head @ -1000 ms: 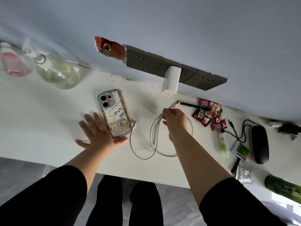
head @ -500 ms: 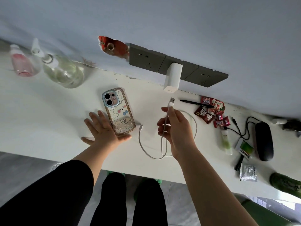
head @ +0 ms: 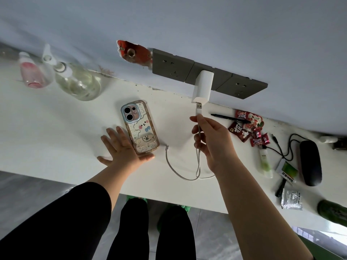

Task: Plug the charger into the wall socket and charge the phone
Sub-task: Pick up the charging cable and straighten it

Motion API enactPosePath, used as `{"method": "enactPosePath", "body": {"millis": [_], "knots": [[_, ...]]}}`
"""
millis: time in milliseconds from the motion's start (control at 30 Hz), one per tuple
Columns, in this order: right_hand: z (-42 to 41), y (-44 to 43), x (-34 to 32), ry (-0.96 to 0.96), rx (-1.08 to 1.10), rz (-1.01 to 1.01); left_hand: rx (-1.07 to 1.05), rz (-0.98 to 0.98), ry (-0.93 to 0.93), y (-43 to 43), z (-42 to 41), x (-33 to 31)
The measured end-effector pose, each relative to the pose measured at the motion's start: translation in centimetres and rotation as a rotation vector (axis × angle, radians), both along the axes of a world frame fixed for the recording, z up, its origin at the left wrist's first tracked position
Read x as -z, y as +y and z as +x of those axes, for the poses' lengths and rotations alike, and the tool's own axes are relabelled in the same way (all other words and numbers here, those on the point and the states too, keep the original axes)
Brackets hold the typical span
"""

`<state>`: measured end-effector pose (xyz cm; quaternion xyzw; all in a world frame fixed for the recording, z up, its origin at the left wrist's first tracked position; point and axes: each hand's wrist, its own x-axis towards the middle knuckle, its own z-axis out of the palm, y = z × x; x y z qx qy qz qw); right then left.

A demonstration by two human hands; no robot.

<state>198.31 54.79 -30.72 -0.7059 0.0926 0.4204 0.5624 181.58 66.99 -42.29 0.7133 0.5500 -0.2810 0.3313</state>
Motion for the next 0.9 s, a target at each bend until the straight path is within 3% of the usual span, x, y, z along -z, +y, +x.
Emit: {"method": "enactPosePath", "body": {"millis": [900], "knots": [[-0.2, 1.8, 1.0, 0.094, 0.197, 0.164, 0.004, -0.009, 0.003, 0.2, -0.1, 0.7]]}}
